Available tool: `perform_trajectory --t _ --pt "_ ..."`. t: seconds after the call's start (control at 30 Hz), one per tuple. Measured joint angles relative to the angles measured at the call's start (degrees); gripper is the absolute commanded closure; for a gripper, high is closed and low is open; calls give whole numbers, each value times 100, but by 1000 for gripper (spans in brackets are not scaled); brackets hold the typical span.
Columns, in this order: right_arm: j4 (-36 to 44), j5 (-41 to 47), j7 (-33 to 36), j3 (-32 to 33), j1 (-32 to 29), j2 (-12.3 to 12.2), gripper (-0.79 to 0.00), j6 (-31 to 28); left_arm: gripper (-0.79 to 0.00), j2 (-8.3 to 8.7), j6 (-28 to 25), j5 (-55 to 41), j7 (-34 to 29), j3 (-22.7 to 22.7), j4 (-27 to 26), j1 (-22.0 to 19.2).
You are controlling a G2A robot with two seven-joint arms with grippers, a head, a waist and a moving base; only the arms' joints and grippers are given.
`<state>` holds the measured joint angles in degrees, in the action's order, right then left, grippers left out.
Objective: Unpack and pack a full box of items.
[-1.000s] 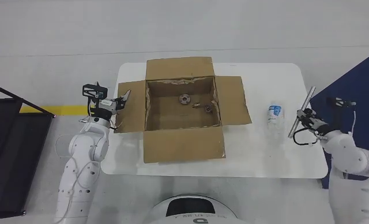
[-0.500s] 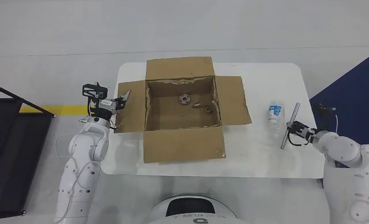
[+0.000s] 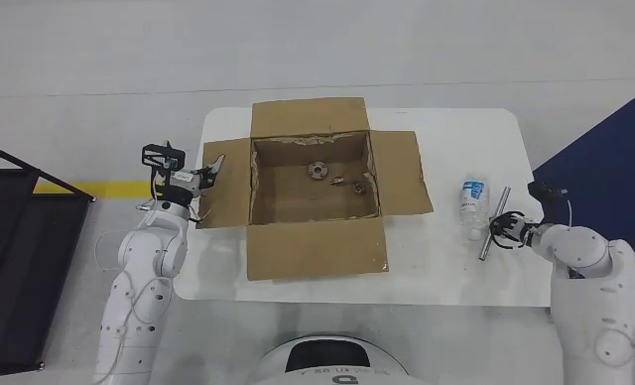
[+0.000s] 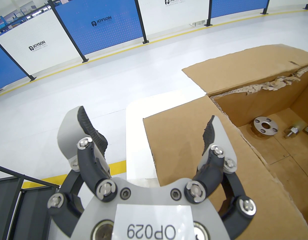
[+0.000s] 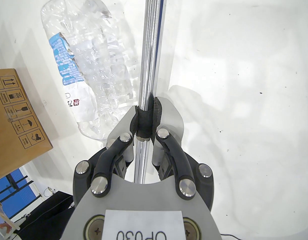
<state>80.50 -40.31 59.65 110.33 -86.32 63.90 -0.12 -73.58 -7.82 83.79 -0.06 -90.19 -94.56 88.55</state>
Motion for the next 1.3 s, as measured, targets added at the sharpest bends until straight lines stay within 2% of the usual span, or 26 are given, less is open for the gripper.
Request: perform_trajectory --t 0.07,0.1,0.2,0.27,0.47,0.53,0.77,0.87,0.97,1.07,1.2,1.23,1.27,1.3 --pt "-61 -9 34 -4 27 -14 -89 18 -785 0 0 0 0 0 0 0" --pt "-94 -11 58 -11 46 -24 -166 24 -785 0 0 0 0 0 0 0" --pt "-140 -2 72 -34 76 -42 -240 26 -785 0 0 0 0 0 0 0" --pt "-161 20 72 -46 83 -53 -252 21 -785 0 0 0 0 0 0 0" --pt "-215 55 52 -41 77 -89 -225 -12 -785 0 0 0 0 0 0 0" --pt "-219 84 21 -9 51 -103 -243 -29 -785 0 0 0 0 0 0 0" --pt "71 277 -324 194 -179 -130 -234 -49 -785 0 0 0 0 0 0 0" --pt "540 636 -673 359 -428 -113 -286 -251 -785 0 0 0 0 0 0 0" --pt "1365 953 -883 357 -734 -86 -277 -518 -785 0 0 0 0 0 0 0" --pt "2310 966 -1013 159 -900 -75 -259 -852 -785 0 0 0 0 0 0 0" --pt "3481 660 -912 -413 -693 -100 -256 -1331 -785 0 0 0 0 0 0 0" --pt "3701 558 -841 -615 -596 -106 -274 -1405 -785 0 0 0 0 0 0 0" --pt "3911 400 -704 -917 -439 -115 -336 -1492 -785 0 0 0 0 0 0 0" --pt "4019 270 -558 -1168 -298 -122 -640 -1552 -785 0 0 0 0 0 0 0"
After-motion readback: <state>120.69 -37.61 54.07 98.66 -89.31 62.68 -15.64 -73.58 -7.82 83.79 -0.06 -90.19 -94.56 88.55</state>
